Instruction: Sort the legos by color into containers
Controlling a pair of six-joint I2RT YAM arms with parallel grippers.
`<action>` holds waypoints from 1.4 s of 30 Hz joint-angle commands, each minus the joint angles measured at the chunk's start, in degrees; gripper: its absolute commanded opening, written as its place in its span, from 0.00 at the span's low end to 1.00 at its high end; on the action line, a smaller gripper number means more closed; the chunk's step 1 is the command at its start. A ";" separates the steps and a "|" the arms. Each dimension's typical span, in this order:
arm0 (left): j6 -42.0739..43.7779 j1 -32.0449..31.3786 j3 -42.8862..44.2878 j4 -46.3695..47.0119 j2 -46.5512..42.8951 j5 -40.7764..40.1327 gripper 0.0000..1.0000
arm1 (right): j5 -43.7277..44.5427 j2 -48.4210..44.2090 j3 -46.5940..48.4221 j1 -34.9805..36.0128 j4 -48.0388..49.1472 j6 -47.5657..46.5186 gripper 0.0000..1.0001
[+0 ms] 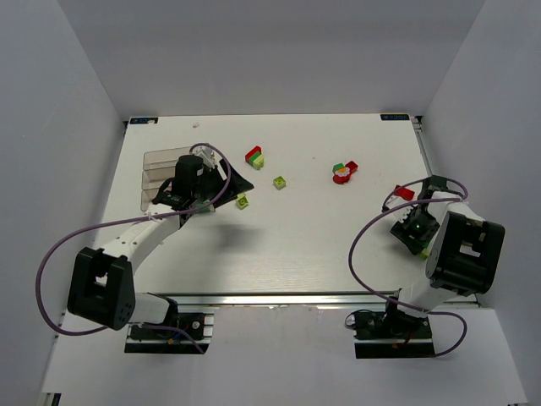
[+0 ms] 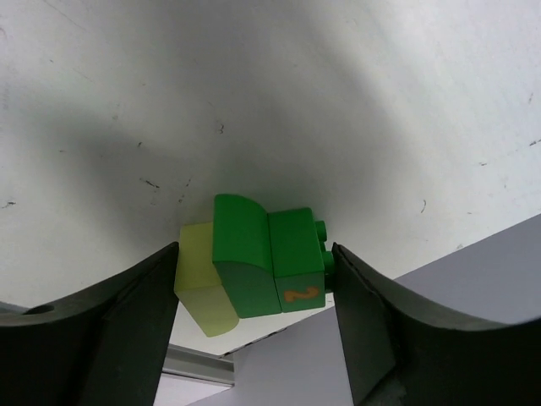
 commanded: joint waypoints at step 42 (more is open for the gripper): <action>-17.70 -3.52 -9.06 32.95 -10.19 19.21 0.85 | -52.72 -11.40 13.18 50.02 48.58 45.79 0.16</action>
